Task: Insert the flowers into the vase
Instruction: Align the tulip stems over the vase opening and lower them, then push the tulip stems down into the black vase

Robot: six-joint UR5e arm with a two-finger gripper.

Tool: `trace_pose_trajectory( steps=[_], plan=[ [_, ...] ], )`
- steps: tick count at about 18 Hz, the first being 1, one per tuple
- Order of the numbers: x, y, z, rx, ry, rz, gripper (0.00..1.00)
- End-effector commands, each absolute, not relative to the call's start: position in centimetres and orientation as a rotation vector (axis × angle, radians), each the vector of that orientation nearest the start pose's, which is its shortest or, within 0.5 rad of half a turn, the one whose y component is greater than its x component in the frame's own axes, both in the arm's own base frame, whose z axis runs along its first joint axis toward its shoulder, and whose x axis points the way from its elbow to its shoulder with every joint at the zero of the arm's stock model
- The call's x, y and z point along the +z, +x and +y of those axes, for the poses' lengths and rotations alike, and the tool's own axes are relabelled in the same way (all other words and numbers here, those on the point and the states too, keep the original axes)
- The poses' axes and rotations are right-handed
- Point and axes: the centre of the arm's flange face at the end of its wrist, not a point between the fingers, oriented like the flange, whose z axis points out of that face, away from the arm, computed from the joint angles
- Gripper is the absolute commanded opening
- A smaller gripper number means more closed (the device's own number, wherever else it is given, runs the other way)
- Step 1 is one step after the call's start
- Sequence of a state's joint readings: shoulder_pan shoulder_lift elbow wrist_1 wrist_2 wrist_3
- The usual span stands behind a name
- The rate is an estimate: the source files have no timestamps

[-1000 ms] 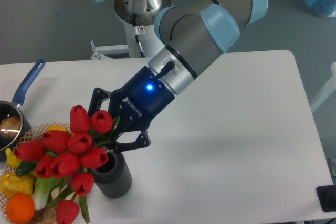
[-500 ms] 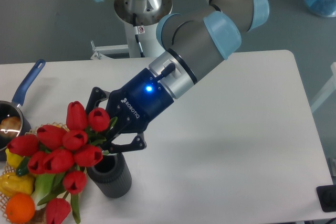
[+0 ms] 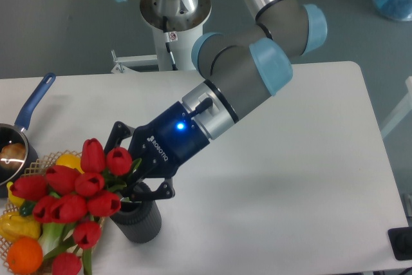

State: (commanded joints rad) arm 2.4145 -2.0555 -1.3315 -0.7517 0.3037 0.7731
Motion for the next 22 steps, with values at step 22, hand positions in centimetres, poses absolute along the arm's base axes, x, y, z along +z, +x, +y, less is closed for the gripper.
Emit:
trace_pose_trajectory(
  steps=[22],
  plan=[
    [46.4,-34.4,62.1,-0.587,-1.805,0.333,0.05]
  ],
)
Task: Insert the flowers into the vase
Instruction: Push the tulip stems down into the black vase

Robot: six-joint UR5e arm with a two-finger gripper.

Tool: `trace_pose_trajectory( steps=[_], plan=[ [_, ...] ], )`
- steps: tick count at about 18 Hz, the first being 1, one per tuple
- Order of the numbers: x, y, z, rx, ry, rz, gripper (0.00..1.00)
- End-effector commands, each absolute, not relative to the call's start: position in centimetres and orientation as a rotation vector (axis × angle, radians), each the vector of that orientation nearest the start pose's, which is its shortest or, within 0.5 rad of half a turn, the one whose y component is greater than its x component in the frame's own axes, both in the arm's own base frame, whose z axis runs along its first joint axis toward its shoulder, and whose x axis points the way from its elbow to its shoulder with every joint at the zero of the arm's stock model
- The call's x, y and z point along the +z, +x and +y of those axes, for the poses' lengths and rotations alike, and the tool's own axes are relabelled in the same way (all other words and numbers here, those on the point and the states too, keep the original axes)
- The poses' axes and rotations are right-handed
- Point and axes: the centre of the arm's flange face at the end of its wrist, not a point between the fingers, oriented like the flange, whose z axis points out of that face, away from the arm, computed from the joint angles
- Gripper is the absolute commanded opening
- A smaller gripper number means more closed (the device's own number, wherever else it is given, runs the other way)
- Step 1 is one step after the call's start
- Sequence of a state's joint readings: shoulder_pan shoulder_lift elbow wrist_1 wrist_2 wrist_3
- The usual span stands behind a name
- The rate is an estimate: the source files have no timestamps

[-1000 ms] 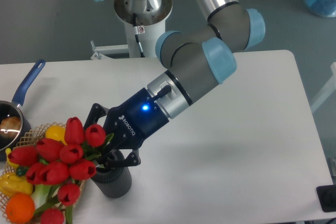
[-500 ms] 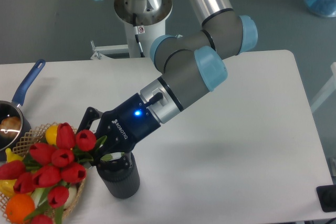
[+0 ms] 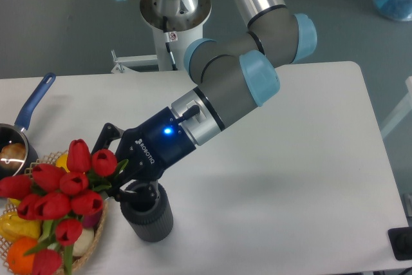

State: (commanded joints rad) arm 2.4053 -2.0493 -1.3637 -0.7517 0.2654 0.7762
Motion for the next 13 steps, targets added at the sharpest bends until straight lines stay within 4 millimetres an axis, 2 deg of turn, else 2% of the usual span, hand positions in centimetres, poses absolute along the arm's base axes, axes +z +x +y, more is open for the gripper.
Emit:
trace_pose_trajectory(
  steps=[8,10,13],
  plan=[
    [45.1,-36.2,61.3,-0.569,-1.810,0.316,0.06],
    [44.2,-36.2,61.0,-0.572,-1.814,0.312,0.08],
    [41.6,-35.8,60.2,-0.571,-1.819,0.330,0.08]
  ],
)
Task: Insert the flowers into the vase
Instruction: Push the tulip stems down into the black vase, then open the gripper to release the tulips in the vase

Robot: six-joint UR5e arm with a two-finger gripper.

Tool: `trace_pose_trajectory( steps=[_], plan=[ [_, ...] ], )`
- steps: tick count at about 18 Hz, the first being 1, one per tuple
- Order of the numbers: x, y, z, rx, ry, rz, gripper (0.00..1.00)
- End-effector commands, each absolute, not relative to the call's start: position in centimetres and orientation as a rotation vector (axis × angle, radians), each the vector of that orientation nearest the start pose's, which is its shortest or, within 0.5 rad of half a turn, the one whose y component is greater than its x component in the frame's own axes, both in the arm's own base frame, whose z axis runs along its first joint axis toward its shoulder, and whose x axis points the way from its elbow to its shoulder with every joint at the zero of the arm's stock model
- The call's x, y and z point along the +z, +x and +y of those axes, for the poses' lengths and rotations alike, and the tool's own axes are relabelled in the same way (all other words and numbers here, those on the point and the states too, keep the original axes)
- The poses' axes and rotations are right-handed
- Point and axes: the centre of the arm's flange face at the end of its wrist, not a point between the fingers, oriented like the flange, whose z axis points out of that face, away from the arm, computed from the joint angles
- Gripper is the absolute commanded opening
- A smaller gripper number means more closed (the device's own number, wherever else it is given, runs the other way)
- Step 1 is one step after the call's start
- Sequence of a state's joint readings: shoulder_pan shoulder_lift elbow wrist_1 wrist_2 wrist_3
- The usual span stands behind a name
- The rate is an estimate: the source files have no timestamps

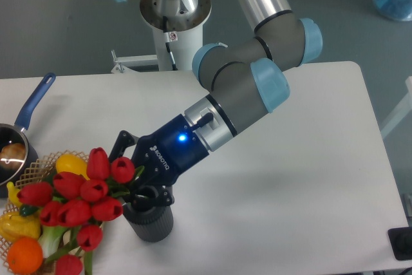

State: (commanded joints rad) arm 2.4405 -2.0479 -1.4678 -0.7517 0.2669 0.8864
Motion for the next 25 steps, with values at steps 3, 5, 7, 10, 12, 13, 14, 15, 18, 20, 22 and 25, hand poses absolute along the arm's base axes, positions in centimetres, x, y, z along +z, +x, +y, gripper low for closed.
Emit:
trace_pose_trajectory(
  steps=[3,5,7,10,12,13,14,15,18,20,22,25],
  plan=[
    [39.7,-35.7,59.1,-0.567,-1.824,0.332,0.08],
    [39.3,-35.5,58.9,-0.562,-1.824,0.342,0.08],
    [39.0,-35.5,58.9,-0.561,-1.825,0.343,0.08],
    [38.1,-35.6,58.8,-0.559,-1.838,0.341,0.10],
    [37.1,-35.6,58.6,-0.541,-1.834,0.368,0.11],
    [36.5,-35.6,58.4,-0.533,-1.831,0.381,0.12],
    [35.9,-35.9,58.1,-0.527,-1.832,0.381,0.12],
    [35.2,-35.8,57.8,-0.530,-1.834,0.382,0.12],
    [33.5,-35.6,57.5,-0.521,-1.851,0.395,0.15],
    [32.5,-35.5,57.3,-0.515,-1.882,0.392,0.16],
    [31.6,-35.3,57.1,-0.510,-1.901,0.396,0.18],
    [30.7,-35.2,56.3,-0.515,-1.912,0.385,0.32]
  ],
)
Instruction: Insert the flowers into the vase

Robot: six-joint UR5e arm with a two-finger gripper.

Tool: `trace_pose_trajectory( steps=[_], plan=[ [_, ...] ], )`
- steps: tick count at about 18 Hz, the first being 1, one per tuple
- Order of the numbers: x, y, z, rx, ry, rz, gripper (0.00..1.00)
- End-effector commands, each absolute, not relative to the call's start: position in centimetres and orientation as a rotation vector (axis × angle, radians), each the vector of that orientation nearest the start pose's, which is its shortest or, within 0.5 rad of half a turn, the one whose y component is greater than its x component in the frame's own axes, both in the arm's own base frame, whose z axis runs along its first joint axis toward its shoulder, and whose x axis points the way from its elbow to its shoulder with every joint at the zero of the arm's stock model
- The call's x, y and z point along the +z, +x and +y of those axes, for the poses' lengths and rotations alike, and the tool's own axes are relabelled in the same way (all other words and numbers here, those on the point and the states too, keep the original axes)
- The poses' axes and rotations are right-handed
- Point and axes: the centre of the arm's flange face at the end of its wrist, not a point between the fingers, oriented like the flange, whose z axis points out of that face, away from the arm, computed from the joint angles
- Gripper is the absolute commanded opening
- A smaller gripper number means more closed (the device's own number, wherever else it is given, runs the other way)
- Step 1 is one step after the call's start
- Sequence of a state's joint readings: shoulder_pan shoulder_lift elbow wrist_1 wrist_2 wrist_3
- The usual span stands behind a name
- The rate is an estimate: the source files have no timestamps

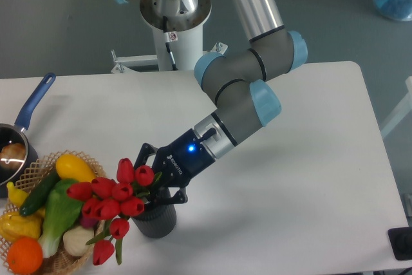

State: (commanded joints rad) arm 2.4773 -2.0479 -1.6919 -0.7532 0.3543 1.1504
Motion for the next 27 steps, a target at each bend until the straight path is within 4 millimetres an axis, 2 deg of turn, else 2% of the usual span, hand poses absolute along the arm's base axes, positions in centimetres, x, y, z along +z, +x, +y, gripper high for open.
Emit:
trace_pose_trajectory(
  steps=[3,4,5,6,10,16,18,21,24,27],
  plan=[
    [30.9,-35.6,55.9,-0.510,-1.912,0.375,0.47],
    [30.6,-35.8,55.7,-0.512,-1.914,0.367,0.62],
    [30.6,-36.0,55.4,-0.512,-1.916,0.357,0.86],
    [30.5,-36.1,55.1,-0.512,-1.918,0.349,1.00],
    [30.9,-37.8,53.2,-0.478,-1.927,0.315,1.00],
    [33.9,-39.0,50.4,-0.396,-1.932,0.296,1.00],
    [35.1,-39.3,49.5,-0.313,-2.010,0.302,1.00],
    [37.1,-39.3,48.0,-0.110,-2.216,0.323,1.00],
    [39.1,-39.6,46.5,0.068,-2.323,0.385,1.00],
    [40.4,-41.2,44.2,0.207,-2.423,0.355,1.00]
  ],
)
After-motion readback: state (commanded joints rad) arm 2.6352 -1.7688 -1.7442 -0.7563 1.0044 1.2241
